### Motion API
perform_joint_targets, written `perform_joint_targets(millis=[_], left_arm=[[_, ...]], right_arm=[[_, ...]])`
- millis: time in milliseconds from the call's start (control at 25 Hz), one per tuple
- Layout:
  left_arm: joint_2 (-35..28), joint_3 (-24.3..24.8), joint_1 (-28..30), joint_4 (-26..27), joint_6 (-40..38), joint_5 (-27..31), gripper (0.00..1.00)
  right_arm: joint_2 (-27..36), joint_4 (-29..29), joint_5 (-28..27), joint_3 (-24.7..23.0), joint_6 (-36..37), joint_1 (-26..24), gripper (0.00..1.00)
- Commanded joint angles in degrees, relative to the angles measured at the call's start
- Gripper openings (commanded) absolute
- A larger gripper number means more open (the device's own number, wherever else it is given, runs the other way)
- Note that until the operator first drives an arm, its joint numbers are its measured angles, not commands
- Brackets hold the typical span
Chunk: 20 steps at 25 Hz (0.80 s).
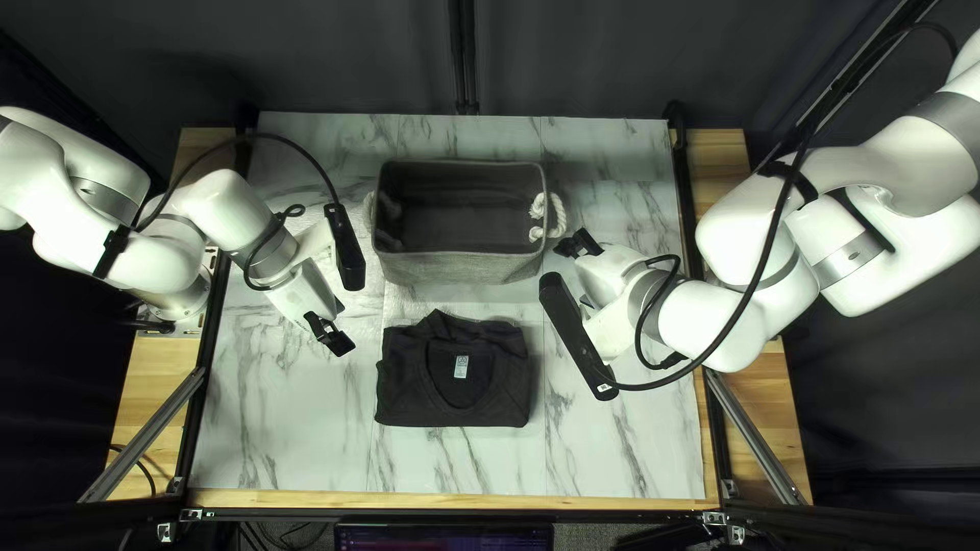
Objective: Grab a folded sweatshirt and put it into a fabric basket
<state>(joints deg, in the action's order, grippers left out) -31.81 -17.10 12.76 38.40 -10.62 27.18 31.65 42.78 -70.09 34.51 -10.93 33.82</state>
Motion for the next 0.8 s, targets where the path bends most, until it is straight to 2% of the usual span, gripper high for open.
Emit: perform_joint_targets(millis=[40,160,320,440,480,560,800], left_arm=[[0.0,0.0,0.0,0.0,0.0,0.0,1.00],[0.0,0.0,0.0,0.0,0.0,0.0,1.00],[0.0,0.0,0.0,0.0,0.0,0.0,1.00],[0.0,0.0,0.0,0.0,0.0,0.0,1.00],[0.0,0.0,0.0,0.0,0.0,0.0,1.00],[0.0,0.0,0.0,0.0,0.0,0.0,1.00],[0.0,0.0,0.0,0.0,0.0,0.0,1.00]], right_arm=[[-2.3,0.2,-3.2,2.9,-0.7,2.8,1.00],[-7.0,-0.5,-4.7,6.1,-2.5,6.2,1.00],[-9.3,-0.7,-6.2,9.1,-2.8,8.3,1.00],[-12.2,0.2,-1.5,9.2,-3.4,7.9,1.00],[-12.9,0.3,1.9,8.0,-2.9,6.6,1.00],[-10.5,0.5,6.1,5.9,-0.5,4.7,1.00],[-10.5,0.5,6.1,5.9,-0.5,4.7,1.00]])
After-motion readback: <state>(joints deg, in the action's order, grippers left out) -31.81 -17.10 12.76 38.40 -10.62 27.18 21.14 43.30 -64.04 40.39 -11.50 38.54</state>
